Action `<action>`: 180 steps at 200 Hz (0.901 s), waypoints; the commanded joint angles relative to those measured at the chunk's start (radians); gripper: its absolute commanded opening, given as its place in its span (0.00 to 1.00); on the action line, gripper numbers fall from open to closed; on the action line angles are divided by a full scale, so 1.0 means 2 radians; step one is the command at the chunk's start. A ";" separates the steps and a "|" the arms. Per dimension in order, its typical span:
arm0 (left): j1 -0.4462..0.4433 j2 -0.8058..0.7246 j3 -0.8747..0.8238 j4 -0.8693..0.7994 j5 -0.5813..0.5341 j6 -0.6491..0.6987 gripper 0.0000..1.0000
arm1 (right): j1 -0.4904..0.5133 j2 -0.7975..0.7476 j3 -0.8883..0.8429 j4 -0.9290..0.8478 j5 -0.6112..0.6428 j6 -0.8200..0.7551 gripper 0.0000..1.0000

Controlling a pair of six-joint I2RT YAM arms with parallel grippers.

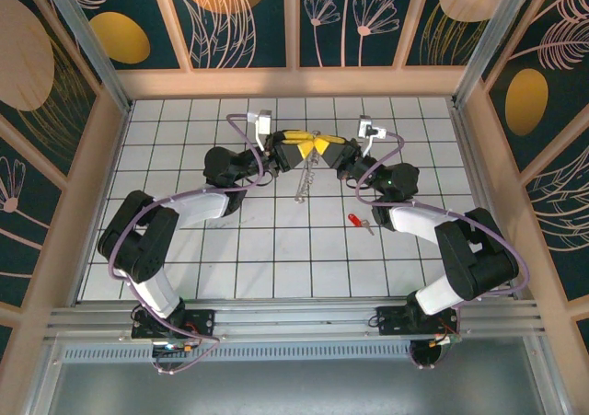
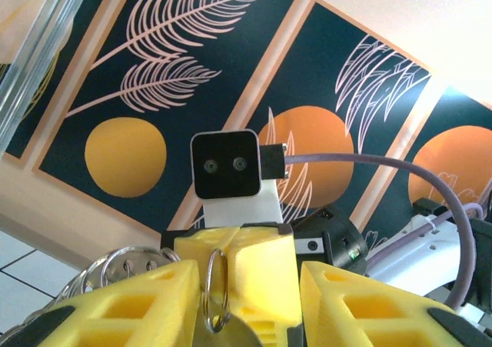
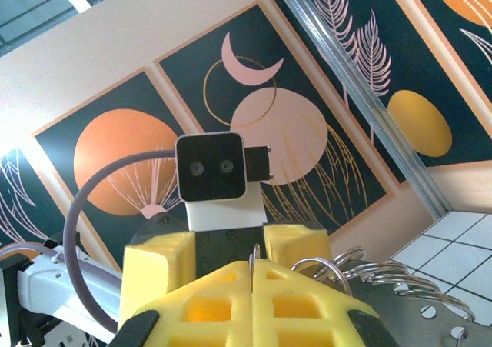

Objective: Put the keys on the keyring

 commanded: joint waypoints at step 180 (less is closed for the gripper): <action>-0.006 -0.007 -0.007 -0.002 0.011 0.017 0.20 | 0.003 -0.036 -0.012 0.009 0.003 -0.018 0.00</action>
